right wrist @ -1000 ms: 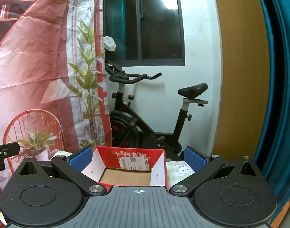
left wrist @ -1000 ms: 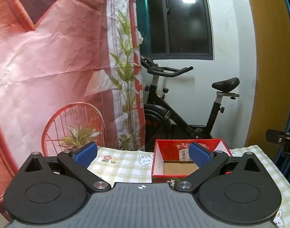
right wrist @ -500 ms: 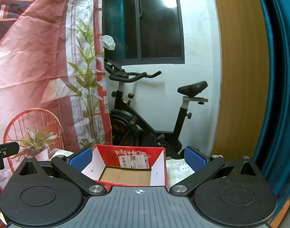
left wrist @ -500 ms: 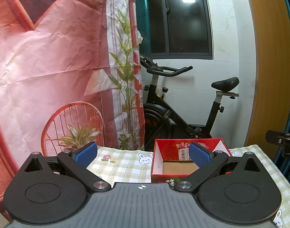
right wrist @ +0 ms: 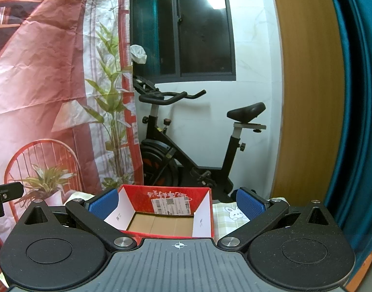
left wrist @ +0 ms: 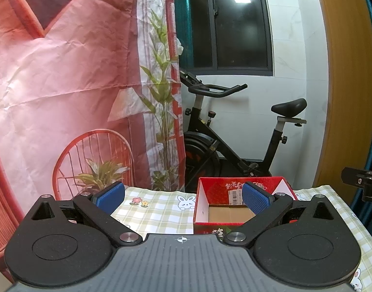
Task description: Organize soft objects
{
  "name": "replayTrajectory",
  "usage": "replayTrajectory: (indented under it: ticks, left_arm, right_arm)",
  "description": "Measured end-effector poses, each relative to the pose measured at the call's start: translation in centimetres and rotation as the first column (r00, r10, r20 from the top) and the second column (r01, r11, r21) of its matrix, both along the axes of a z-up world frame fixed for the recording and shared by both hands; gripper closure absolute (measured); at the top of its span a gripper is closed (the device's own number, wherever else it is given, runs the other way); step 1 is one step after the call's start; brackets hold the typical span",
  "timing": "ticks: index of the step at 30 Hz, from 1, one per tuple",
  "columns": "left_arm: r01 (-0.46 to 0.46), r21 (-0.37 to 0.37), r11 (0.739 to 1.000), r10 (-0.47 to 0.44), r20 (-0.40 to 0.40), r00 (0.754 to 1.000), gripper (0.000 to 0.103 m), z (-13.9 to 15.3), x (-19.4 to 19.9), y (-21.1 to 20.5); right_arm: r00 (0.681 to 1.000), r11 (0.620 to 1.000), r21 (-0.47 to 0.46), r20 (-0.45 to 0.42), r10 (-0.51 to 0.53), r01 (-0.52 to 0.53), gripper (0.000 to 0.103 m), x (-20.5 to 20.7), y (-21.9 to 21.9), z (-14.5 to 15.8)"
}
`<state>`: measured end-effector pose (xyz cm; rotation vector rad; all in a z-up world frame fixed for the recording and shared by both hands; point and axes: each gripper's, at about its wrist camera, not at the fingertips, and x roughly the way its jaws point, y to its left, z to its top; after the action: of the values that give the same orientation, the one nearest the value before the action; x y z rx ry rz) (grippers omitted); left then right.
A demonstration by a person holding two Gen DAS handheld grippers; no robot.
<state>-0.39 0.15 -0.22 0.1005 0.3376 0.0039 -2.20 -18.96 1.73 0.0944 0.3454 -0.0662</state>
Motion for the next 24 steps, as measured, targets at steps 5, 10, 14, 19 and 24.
replayTrajectory:
  ticks: [5, 10, 14, 19, 24]
  left_arm:
    - [0.005, -0.001, 1.000, -0.005, 0.000, 1.000, 0.000, 0.10, -0.03, 0.04]
    - [0.006, 0.000, 1.000, -0.006, -0.002, 1.000, 0.000, 0.09, 0.02, 0.10]
    - [0.006, 0.000, 1.000, -0.006, -0.001, 1.000, 0.000, 0.09, 0.03, 0.06]
    - [0.006, 0.000, 1.000, -0.006, -0.003, 1.000, 0.000, 0.09, 0.01, 0.04]
    - [0.006, 0.000, 1.000, -0.006, -0.004, 1.000, 0.000, 0.01, 0.08, 0.15]
  right_arm:
    - [1.000, 1.000, 0.001, 0.000, 0.000, 0.000, 0.000, -0.02, 0.00, 0.00]
    - [1.000, 1.000, 0.002, 0.000, -0.001, 0.001, 0.000, 0.00, -0.04, -0.02]
    - [1.000, 1.000, 0.003, 0.000, -0.001, 0.001, 0.000, 0.00, -0.05, -0.02]
    - [1.000, 1.000, 0.004, -0.002, 0.000, 0.000, 0.000, 0.01, -0.08, -0.02]
    - [1.000, 1.000, 0.004, -0.002, -0.001, 0.001, 0.000, 0.04, -0.10, -0.03]
